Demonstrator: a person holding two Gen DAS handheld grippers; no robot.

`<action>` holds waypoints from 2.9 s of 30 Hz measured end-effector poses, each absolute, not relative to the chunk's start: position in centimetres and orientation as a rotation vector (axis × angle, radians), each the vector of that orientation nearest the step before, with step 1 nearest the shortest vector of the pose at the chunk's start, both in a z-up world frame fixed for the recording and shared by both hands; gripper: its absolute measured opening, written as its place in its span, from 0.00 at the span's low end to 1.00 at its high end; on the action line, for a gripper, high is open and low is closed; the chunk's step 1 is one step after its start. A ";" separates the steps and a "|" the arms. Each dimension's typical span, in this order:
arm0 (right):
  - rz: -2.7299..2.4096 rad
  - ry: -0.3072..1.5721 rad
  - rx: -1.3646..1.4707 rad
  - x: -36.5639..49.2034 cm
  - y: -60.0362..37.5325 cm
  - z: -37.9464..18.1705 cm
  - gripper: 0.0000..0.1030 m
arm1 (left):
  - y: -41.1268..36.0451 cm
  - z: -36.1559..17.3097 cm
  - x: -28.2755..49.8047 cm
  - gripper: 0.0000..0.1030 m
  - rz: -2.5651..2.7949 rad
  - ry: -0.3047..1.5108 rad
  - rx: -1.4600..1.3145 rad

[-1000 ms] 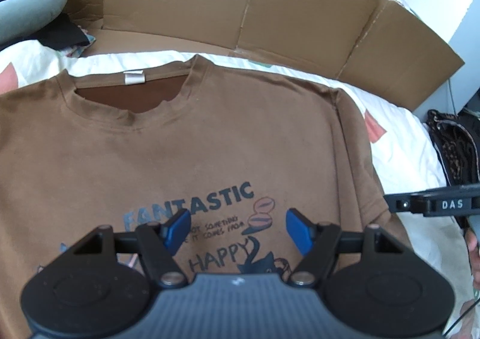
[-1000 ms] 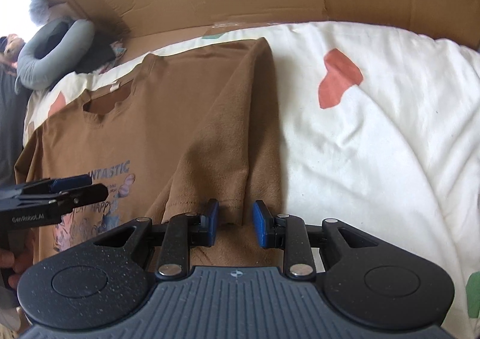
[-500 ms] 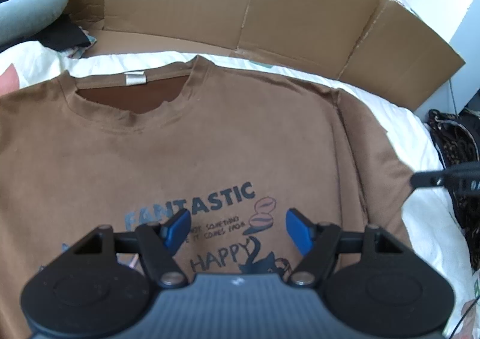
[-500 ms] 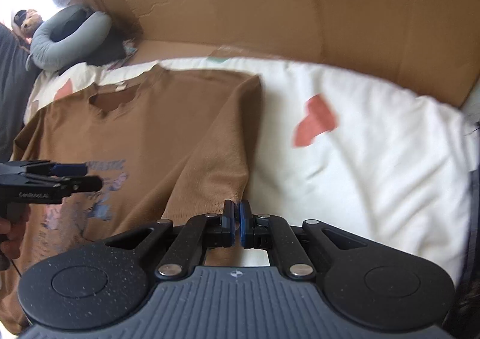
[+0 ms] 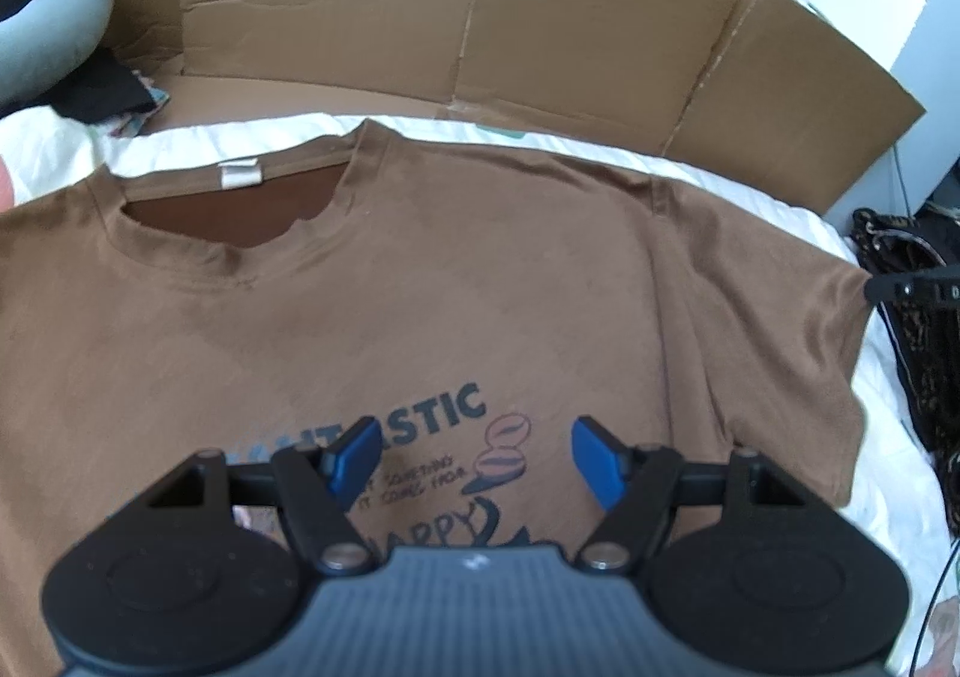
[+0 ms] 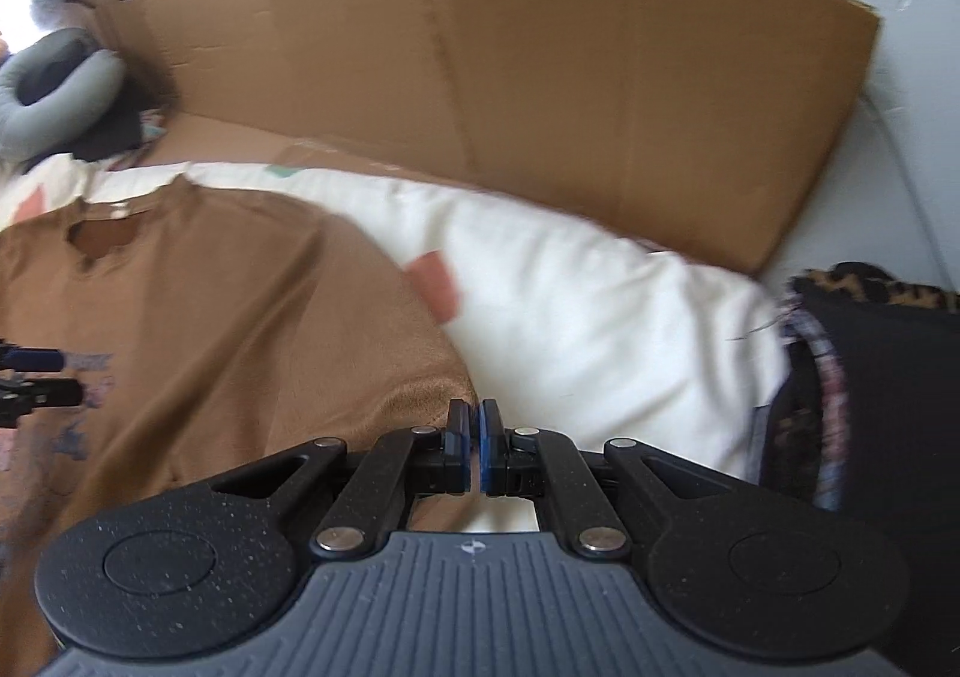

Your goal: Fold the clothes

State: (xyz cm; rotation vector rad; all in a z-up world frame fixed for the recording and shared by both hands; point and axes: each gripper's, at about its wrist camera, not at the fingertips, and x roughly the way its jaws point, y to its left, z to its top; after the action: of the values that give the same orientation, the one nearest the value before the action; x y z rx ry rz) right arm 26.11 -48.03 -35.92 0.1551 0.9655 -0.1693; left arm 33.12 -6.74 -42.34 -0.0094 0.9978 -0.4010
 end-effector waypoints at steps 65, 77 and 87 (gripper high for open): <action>-0.321 0.984 0.507 27.8 -53.8 -41.8 0.32 | -12.2 -43.3 34.6 0.70 -0.520 0.963 0.043; -0.329 0.999 0.456 29.1 -52.7 -43.0 0.34 | -12.5 -44.0 34.7 0.70 -0.526 0.977 0.041; -0.350 0.952 0.439 29.1 -53.4 -42.0 0.01 | -12.3 -44.1 35.0 0.70 -0.526 0.979 0.033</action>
State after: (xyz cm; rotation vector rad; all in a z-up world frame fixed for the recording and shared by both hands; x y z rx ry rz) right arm 29.09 -53.39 -42.01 0.4392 0.9522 -0.3502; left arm 35.00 -12.27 -44.14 0.0333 0.9792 -0.5263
